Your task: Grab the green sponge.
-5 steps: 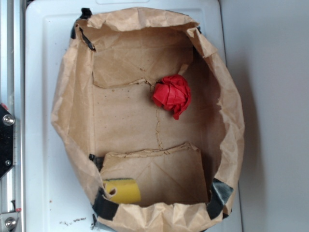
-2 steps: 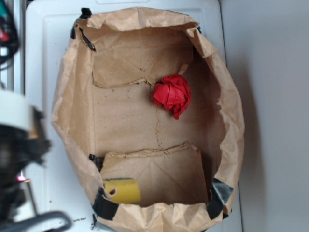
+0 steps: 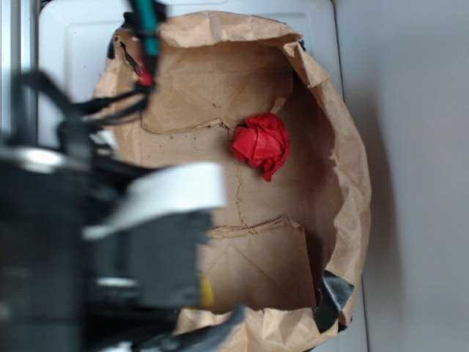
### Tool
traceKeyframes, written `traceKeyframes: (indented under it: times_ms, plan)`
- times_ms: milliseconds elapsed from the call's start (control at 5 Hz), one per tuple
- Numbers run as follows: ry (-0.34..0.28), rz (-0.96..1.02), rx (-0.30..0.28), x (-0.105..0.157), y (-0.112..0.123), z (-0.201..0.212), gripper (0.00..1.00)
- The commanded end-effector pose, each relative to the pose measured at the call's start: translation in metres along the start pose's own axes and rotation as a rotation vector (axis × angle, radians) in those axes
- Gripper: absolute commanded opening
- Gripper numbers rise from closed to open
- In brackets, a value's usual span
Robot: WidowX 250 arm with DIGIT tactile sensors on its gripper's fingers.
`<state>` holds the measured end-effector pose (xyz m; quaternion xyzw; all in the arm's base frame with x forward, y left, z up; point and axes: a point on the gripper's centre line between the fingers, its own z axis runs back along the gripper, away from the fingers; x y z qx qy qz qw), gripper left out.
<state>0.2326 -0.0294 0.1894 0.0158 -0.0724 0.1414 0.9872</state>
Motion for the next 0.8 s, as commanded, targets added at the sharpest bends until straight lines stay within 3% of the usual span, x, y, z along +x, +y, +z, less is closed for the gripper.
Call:
traceKeyframes:
  times_ms: [0,200,400,600]
  plan:
    - [-0.04,0.119,0.015,0.043,0.017,-0.021,1.0]
    - [0.022,0.114,-0.048,0.049,0.022,-0.036,1.0]
    - [0.033,0.119,-0.106,0.05,0.023,-0.041,1.0]
    - [0.033,0.119,-0.106,0.05,0.023,-0.041,1.0]
